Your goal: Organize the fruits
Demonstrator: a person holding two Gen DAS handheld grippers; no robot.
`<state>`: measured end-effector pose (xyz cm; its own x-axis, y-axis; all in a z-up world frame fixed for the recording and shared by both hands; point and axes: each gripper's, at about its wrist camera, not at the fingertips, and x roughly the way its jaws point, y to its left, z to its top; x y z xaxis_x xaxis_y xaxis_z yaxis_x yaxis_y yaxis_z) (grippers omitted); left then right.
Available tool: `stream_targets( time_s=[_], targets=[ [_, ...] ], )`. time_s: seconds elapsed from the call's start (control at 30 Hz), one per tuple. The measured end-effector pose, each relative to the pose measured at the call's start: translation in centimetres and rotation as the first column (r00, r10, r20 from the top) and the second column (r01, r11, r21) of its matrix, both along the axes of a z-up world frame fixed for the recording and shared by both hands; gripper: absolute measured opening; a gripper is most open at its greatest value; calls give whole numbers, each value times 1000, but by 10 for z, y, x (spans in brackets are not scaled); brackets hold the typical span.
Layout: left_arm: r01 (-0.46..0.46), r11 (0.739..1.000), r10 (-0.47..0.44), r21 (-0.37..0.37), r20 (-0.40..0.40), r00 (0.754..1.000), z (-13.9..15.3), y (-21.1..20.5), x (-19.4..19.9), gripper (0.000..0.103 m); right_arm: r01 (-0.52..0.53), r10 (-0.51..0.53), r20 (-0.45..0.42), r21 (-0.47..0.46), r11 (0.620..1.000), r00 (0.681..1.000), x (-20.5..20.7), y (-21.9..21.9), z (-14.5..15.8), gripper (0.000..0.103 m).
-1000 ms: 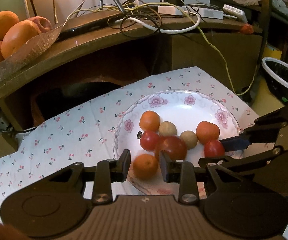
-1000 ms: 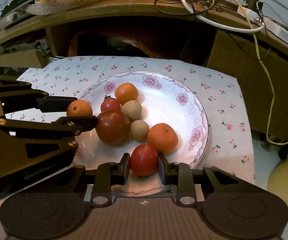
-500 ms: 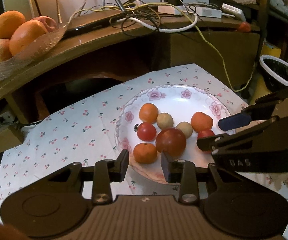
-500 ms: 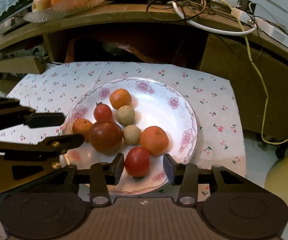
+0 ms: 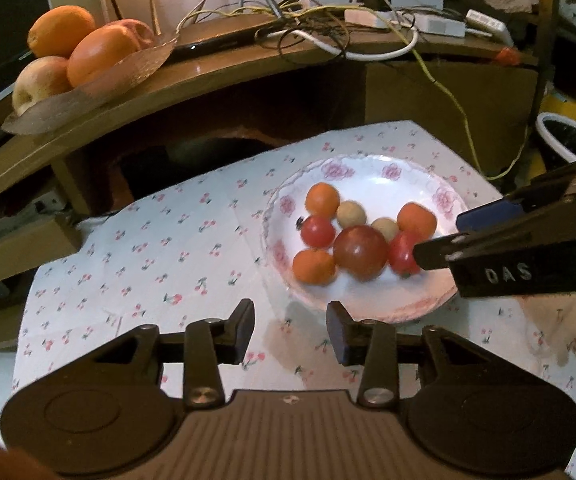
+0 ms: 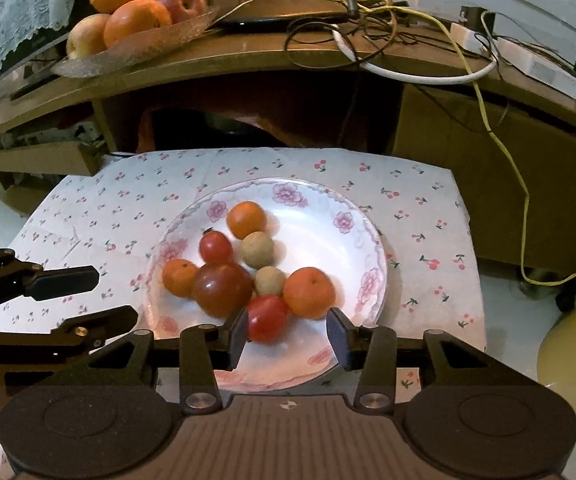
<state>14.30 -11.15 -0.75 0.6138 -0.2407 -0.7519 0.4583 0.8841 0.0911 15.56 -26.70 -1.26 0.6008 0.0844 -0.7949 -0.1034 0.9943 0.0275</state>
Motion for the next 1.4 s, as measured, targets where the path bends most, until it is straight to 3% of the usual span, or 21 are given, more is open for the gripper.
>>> stream_targets(
  time_s=[0.37,0.9,1.0,1.1,1.4],
  targets=[
    [-131,991,131,1,5,991,8,29,-36,61,-69,68,-33,-36,997,997,-37,41,0,43],
    [-253,966,251,58,41,967,7,40,-75,64,-69,69,-37,14,998,997,-78,59,3,44],
    [-269,961,265,64,55,963,9,48,-82,65,-90,91,-40,12,996,995,-79,65,2,44],
    [-289,955,285,66,67,956,10,62,-90,72,-118,119,-30,15,993,992,-83,75,4,44],
    [-351,935,348,54,55,936,6,94,-95,73,-206,206,-37,-1,979,978,-89,114,-2,44]
  ],
)
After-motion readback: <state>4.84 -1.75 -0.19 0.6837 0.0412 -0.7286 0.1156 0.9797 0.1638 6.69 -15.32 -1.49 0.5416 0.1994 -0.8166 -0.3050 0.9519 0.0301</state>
